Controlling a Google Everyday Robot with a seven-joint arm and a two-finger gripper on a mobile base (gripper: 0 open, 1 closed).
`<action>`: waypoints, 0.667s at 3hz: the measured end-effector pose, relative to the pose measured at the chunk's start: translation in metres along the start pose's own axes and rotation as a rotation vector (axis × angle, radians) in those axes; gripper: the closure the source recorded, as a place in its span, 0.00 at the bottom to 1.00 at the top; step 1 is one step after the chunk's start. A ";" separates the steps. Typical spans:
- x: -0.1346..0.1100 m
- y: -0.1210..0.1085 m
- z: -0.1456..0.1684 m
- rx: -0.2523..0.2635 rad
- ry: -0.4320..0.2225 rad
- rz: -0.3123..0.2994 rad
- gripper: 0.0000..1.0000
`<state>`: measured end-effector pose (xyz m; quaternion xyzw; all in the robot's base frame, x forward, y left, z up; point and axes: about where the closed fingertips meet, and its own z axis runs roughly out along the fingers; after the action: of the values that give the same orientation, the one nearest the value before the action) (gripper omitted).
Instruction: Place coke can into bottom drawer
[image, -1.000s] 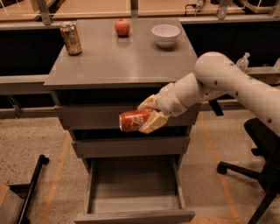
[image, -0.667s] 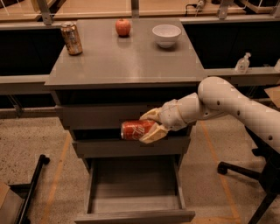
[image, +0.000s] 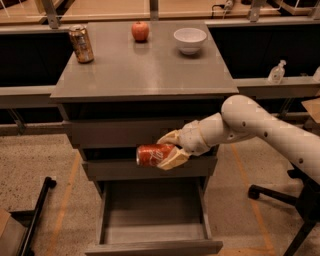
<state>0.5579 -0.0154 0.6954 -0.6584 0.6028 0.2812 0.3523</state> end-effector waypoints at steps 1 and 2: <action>0.037 0.009 0.030 -0.027 -0.015 0.046 1.00; 0.079 0.018 0.058 -0.032 -0.023 0.106 1.00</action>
Offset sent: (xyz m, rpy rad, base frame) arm -0.0053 -0.0094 -0.1608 0.0377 0.1632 -0.0854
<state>0.5525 -0.0163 0.5966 -0.6279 0.6279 0.3168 0.3333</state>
